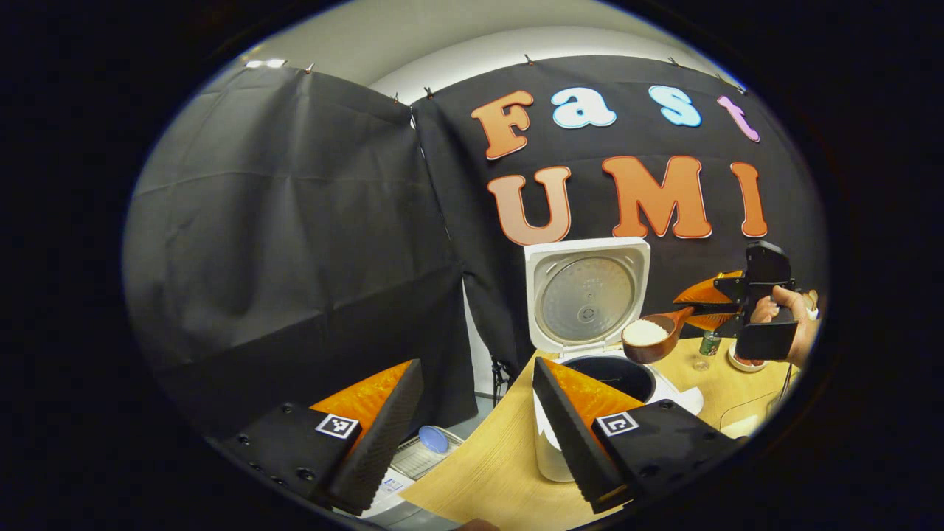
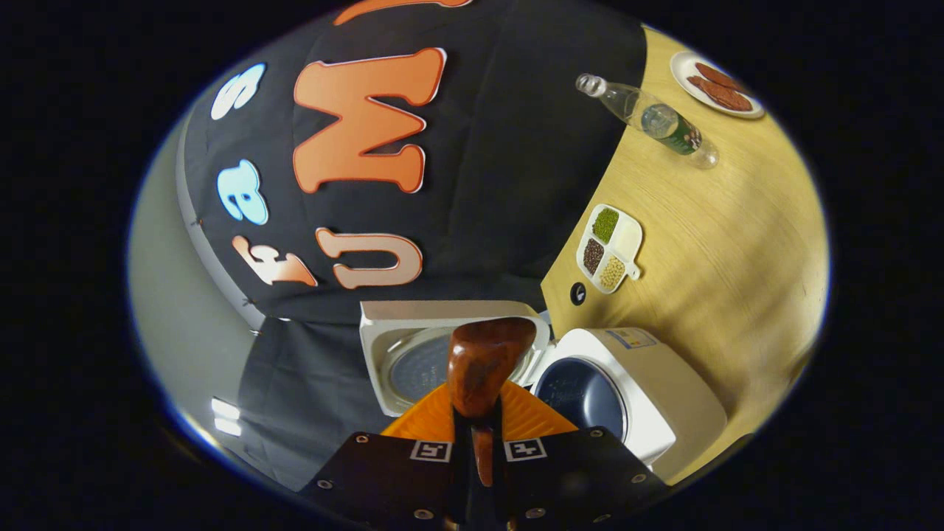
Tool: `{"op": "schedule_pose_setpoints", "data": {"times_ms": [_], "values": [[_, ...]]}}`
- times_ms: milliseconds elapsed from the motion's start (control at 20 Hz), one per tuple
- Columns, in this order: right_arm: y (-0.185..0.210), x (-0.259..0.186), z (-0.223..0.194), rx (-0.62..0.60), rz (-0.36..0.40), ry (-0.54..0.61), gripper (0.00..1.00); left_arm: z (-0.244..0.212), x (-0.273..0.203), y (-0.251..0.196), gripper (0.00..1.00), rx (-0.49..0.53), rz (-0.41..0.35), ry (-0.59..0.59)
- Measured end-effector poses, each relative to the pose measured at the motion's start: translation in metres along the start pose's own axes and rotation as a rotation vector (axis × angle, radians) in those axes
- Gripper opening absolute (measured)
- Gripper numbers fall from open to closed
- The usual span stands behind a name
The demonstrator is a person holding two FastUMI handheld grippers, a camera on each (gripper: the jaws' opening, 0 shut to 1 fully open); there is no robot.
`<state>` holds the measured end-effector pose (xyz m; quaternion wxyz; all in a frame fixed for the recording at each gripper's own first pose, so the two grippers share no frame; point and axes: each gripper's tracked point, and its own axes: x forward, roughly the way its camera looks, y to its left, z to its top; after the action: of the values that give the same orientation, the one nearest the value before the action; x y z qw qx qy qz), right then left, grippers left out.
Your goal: Close the left gripper, press the button to open the rice cooker; take a wooden spoon from the chopstick holder with the right hand, scoop a spoonful of rice and pour it into the rice cooker, then put the wooden spoon back into the chopstick holder.
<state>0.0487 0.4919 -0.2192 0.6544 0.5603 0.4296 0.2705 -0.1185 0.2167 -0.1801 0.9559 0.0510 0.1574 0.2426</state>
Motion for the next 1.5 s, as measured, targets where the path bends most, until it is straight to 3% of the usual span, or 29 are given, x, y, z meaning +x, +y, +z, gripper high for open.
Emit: {"op": "schedule_pose_setpoints", "data": {"times_ms": [100, 600, 650, 950, 1000, 1300, 1400, 1500], "values": [[0.001, 0.014, -0.005, -0.111, -0.040, -0.004, 0.12, -0.005, 0.002, 0.005, 1.00, 0.008, 0.008, 0.010], [0.022, 0.048, -0.025, -0.688, -0.142, -0.008, 0.12, -0.014, 0.008, 0.015, 0.96, 0.005, 0.046, 0.038], [0.026, 0.049, -0.027, -0.723, -0.139, -0.006, 0.12, -0.014, 0.008, 0.015, 1.00, 0.004, 0.048, 0.039], [0.040, 0.049, -0.037, -0.884, -0.120, 0.009, 0.12, -0.014, 0.008, 0.010, 1.00, 0.005, 0.052, 0.043], [0.042, 0.048, -0.037, -0.915, -0.119, 0.005, 0.12, -0.017, 0.005, 0.011, 0.96, 0.006, 0.051, 0.044], [0.060, 0.049, -0.041, -1.104, -0.092, -0.023, 0.12, -0.017, -0.002, 0.010, 1.00, 0.016, 0.063, 0.049], [0.065, 0.048, -0.042, -1.190, -0.087, -0.040, 0.12, -0.016, -0.004, 0.010, 0.96, 0.015, 0.067, 0.051], [0.071, 0.045, -0.047, -1.294, -0.078, -0.048, 0.12, -0.012, -0.006, 0.007, 1.00, 0.018, 0.071, 0.050]]}}
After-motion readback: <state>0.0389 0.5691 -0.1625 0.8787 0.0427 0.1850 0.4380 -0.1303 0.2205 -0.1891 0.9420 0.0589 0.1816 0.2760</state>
